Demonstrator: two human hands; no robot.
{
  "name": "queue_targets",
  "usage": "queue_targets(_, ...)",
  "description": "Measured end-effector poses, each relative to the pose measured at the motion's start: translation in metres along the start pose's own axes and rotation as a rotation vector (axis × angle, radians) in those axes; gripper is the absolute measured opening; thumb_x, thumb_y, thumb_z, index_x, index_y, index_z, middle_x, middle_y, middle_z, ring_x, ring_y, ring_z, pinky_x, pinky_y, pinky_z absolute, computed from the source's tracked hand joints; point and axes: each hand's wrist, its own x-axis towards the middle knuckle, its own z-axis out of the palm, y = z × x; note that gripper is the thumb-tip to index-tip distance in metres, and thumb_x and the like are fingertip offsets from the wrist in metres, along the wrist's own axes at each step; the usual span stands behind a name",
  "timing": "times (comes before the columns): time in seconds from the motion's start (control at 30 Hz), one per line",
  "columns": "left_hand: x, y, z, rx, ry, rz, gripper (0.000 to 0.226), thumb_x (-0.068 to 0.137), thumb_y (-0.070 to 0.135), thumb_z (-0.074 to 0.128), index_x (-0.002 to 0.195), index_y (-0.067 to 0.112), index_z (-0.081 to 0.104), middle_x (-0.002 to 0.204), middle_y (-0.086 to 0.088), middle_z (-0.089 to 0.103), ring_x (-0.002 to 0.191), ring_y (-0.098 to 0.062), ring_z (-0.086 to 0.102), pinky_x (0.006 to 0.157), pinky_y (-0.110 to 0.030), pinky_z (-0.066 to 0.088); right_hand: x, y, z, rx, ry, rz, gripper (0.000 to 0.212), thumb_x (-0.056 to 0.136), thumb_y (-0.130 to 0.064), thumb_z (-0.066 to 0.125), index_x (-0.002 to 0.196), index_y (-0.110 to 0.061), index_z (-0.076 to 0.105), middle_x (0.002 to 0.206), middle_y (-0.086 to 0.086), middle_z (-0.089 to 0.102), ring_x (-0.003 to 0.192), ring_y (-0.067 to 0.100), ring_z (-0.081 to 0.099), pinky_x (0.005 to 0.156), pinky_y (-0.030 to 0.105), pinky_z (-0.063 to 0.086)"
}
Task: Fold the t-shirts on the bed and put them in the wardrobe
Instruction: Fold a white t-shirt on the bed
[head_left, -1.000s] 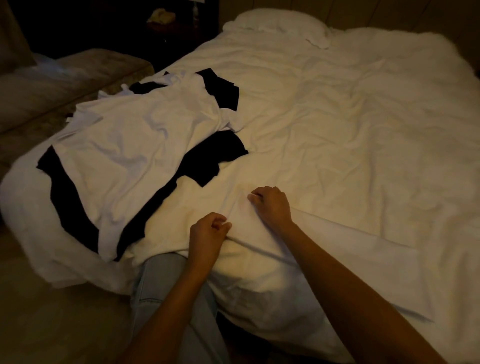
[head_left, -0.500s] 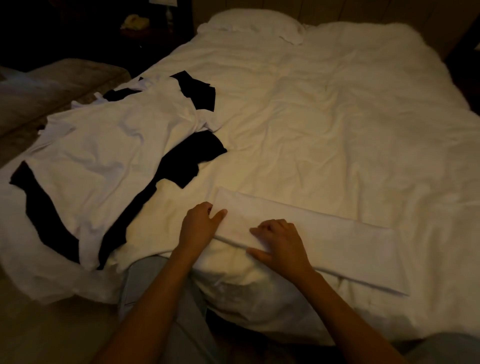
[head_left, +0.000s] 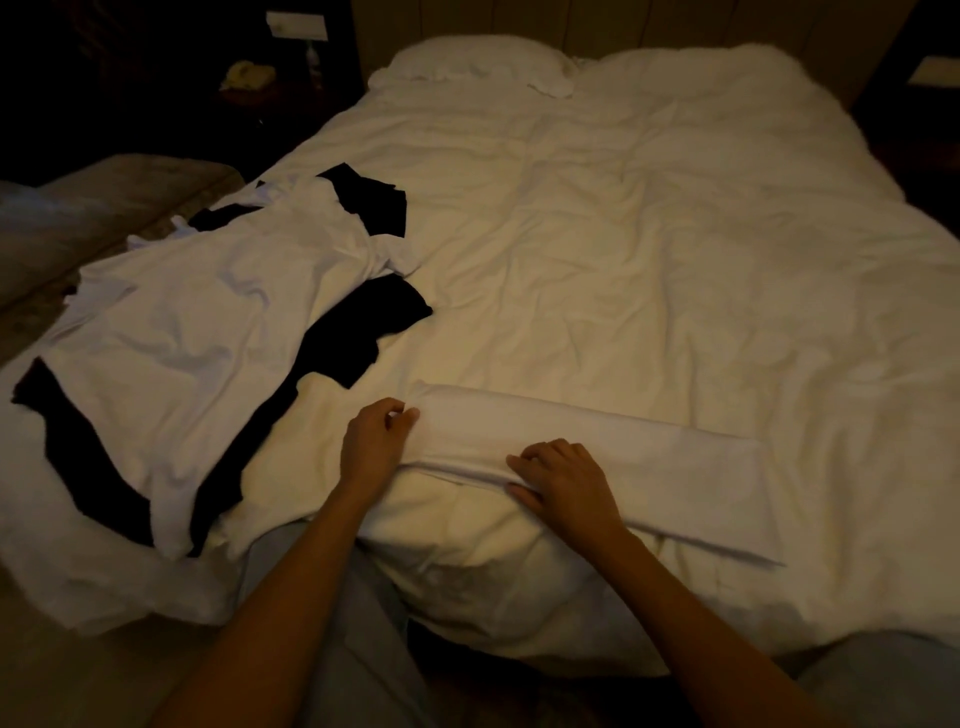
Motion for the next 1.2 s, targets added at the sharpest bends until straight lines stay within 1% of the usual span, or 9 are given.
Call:
queue_targets(0.17, -0.01, -0.007, 0.0, 0.13, -0.086, 0.067, 0.049, 0.092, 0.042, 0.064, 0.128, 0.01, 0.057, 0.121, -0.015, 0.065, 0.106, -0.032, 0.061, 0.077, -0.028, 0.038, -0.044, 0.04, -0.024, -0.063, 0.015, 0.062, 0.053, 0.097, -0.057, 0.04, 0.105, -0.017, 0.075, 0.105, 0.004, 0.072, 0.089, 0.025, 0.066, 0.077, 0.034, 0.051)
queue_targets(0.5, -0.02, -0.008, 0.01, 0.223, 0.024, 0.104, 0.048, 0.093, 0.044, 0.061, 0.13, 0.015, 0.053, 0.099, -0.018, 0.068, 0.089, -0.038, 0.063, 0.069, -0.036, 0.043, -0.108, 0.124, -0.066, -0.168, 0.088, 0.177, 0.063, 0.101, -0.058, 0.032, 0.1, -0.016, 0.078, 0.108, 0.005, 0.074, 0.088, 0.028, 0.07, 0.084, 0.033, 0.041)
queue_targets(0.6, -0.027, 0.002, 0.016, 0.421, 0.133, 0.136, 0.047, 0.096, 0.037, 0.059, 0.134, 0.012, 0.05, 0.114, -0.021, 0.061, 0.1, -0.04, 0.058, 0.077, -0.043, 0.045, -0.111, 0.125, -0.07, -0.132, 0.047, 0.268, 0.066, 0.097, -0.065, 0.033, 0.1, -0.017, 0.078, 0.109, 0.003, 0.074, 0.094, 0.025, 0.068, 0.087, 0.032, 0.041)
queue_targets(0.7, -0.031, 0.015, 0.028, 0.503, 0.211, 0.278, 0.047, 0.096, 0.031, 0.055, 0.134, 0.004, 0.052, 0.125, -0.025, 0.056, 0.11, -0.044, 0.053, 0.088, -0.053, 0.044, -0.107, 0.116, -0.073, 0.0, 0.038, 0.452, 0.07, 0.097, -0.066, 0.028, 0.105, -0.015, 0.076, 0.112, 0.003, 0.073, 0.103, 0.025, 0.066, 0.094, 0.031, 0.038)
queue_targets(0.8, -0.031, 0.032, 0.046, 0.462, 0.017, 0.378, 0.071, 0.092, 0.053, 0.032, 0.14, 0.004, 0.05, 0.14, -0.024, 0.051, 0.128, -0.041, 0.048, 0.107, -0.049, 0.036, -0.099, 0.111, -0.072, -0.039, -0.05, 0.619, 0.068, 0.094, -0.059, 0.03, 0.121, -0.01, 0.068, 0.126, 0.011, 0.066, 0.118, 0.032, 0.06, 0.104, 0.038, 0.038)
queue_targets(0.87, -0.035, 0.039, 0.058, 0.541, -0.161, 0.419, 0.084, 0.087, 0.064, 0.014, 0.15, 0.014, 0.038, 0.155, -0.017, 0.035, 0.144, -0.032, 0.031, 0.118, -0.044, 0.02, -0.099, 0.109, -0.069, -0.104, -0.121, 0.737, 0.073, 0.092, -0.061, 0.029, 0.136, -0.009, 0.056, 0.141, 0.016, 0.054, 0.129, 0.034, 0.05, 0.108, 0.043, 0.036)
queue_targets(0.93, -0.039, 0.043, 0.068, 0.618, -0.248, 0.43, 0.087, 0.083, 0.068, 0.001, 0.155, 0.025, 0.025, 0.162, -0.009, 0.021, 0.15, -0.024, 0.015, 0.121, -0.041, 0.007, -0.102, 0.107, -0.069, -0.106, -0.073, 0.907, 0.073, 0.094, -0.06, 0.039, 0.142, -0.006, 0.046, 0.14, 0.019, 0.052, 0.126, 0.036, 0.049, 0.106, 0.046, 0.037)
queue_targets(1.07, -0.048, 0.049, 0.076, 0.713, -0.245, 0.36, 0.088, 0.081, 0.07, -0.005, 0.157, 0.03, 0.015, 0.165, -0.005, 0.011, 0.151, -0.024, 0.006, 0.121, -0.044, 0.001, -0.098, 0.107, -0.076, -0.104, 0.015, 1.143, 0.063, 0.094, -0.057, 0.048, 0.132, -0.007, 0.052, 0.117, 0.017, 0.061, 0.104, 0.034, 0.057, 0.093, 0.044, 0.041)
queue_targets(1.2, -0.059, 0.07, 0.09, 0.71, -0.308, 0.429, 0.09, 0.079, 0.069, -0.01, 0.157, 0.029, 0.01, 0.165, -0.006, 0.008, 0.152, -0.023, 0.003, 0.122, -0.045, 0.0, -0.091, 0.12, -0.083, 0.004, 0.036, 1.17, 0.033, 0.098, -0.04, 0.051, 0.098, -0.011, 0.067, 0.095, 0.011, 0.069, 0.086, 0.029, 0.062, 0.086, 0.04, 0.043)
